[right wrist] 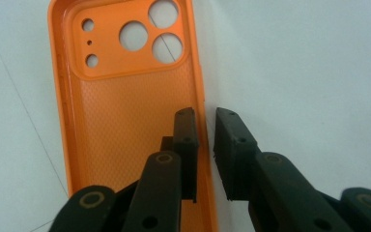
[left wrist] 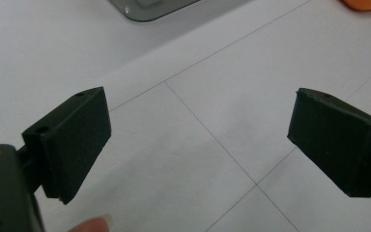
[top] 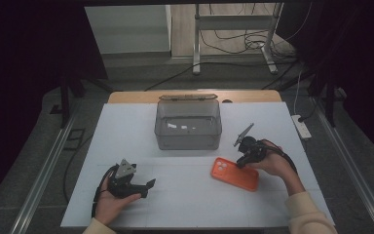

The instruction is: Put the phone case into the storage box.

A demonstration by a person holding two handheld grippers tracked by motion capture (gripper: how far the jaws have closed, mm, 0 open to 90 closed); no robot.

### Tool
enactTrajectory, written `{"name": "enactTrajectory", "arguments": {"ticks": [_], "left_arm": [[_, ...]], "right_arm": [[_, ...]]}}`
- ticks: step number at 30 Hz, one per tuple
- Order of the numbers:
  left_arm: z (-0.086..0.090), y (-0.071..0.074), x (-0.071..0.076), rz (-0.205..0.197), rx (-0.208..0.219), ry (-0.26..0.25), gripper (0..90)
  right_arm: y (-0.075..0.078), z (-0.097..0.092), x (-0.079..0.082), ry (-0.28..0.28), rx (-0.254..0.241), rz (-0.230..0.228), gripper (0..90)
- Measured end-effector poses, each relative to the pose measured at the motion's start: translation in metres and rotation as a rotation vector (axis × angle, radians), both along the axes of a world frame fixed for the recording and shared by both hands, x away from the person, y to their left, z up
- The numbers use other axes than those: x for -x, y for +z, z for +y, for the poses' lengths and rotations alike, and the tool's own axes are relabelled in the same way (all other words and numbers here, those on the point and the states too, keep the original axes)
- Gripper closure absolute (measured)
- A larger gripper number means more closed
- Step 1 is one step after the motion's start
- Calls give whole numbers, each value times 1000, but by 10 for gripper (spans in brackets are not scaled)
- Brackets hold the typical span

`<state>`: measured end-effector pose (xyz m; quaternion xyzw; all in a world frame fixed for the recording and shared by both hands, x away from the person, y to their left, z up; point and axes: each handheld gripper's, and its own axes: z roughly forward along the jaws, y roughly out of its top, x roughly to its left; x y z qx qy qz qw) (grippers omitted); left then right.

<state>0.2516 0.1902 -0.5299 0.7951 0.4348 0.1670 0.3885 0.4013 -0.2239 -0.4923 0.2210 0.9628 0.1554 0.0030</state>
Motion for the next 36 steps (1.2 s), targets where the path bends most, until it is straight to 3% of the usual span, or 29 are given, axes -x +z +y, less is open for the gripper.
{"name": "enactTrajectory", "arguments": {"ticks": [12, 22, 36], "left_arm": [[0, 0, 0, -1, -1, -1, 80], [1, 0, 0, -1, 2, 0, 80], [1, 0, 0, -1, 4, 2, 80]], "right_arm": [[1, 3, 1, 39, 21, -31, 860], [1, 3, 3, 99, 22, -56, 873], [1, 4, 4, 126, 29, -77, 882]]}}
